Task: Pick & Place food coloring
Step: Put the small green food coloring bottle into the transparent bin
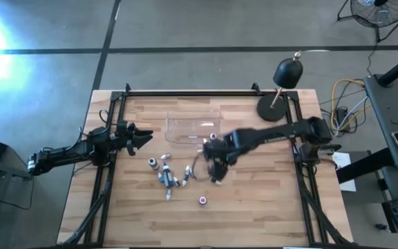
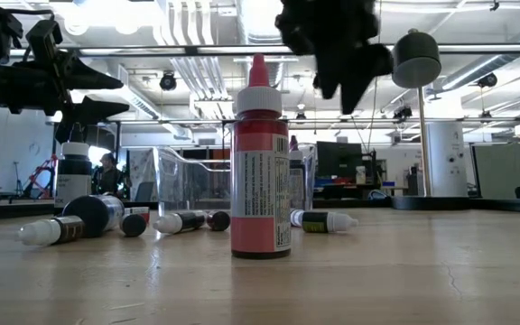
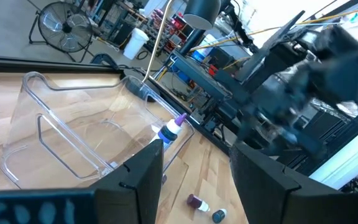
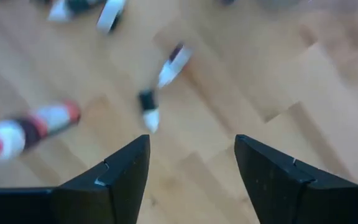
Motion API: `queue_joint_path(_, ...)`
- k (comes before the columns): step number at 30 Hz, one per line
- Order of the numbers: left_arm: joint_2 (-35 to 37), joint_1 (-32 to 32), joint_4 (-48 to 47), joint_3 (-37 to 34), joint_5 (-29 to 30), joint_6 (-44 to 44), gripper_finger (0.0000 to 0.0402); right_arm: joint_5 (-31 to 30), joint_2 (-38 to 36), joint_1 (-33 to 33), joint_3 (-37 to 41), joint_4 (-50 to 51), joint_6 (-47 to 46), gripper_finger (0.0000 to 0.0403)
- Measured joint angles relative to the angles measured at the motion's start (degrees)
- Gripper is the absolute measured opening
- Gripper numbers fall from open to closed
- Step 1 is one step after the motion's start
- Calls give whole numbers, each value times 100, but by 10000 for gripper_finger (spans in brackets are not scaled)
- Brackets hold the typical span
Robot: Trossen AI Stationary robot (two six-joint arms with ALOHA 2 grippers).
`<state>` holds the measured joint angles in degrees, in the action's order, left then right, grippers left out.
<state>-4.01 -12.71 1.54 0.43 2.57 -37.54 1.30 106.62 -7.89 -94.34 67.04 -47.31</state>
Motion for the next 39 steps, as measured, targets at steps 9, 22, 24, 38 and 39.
queue_joint_path(9, 0, 0, 0, 0, -2, 0, 161, -271, -3, -1012, 941, -640, -956, 223)
queue_joint_path(22, 0, -2, 2, -2, 0, 0, 161, -325, 14, -1118, 2177, -3580, 61, 224)
queue_joint_path(24, 0, -2, 2, -1, -1, 0, 161, -442, 16, -1118, 2274, -3600, 329, 223)
queue_joint_path(38, 0, -2, 2, -2, 0, 0, 161, -1165, 20, -999, 3135, -4702, 767, 219)
queue_joint_path(39, 0, 0, 2, 0, 0, 0, 161, -1163, 20, -991, 3182, -4753, 758, 219)
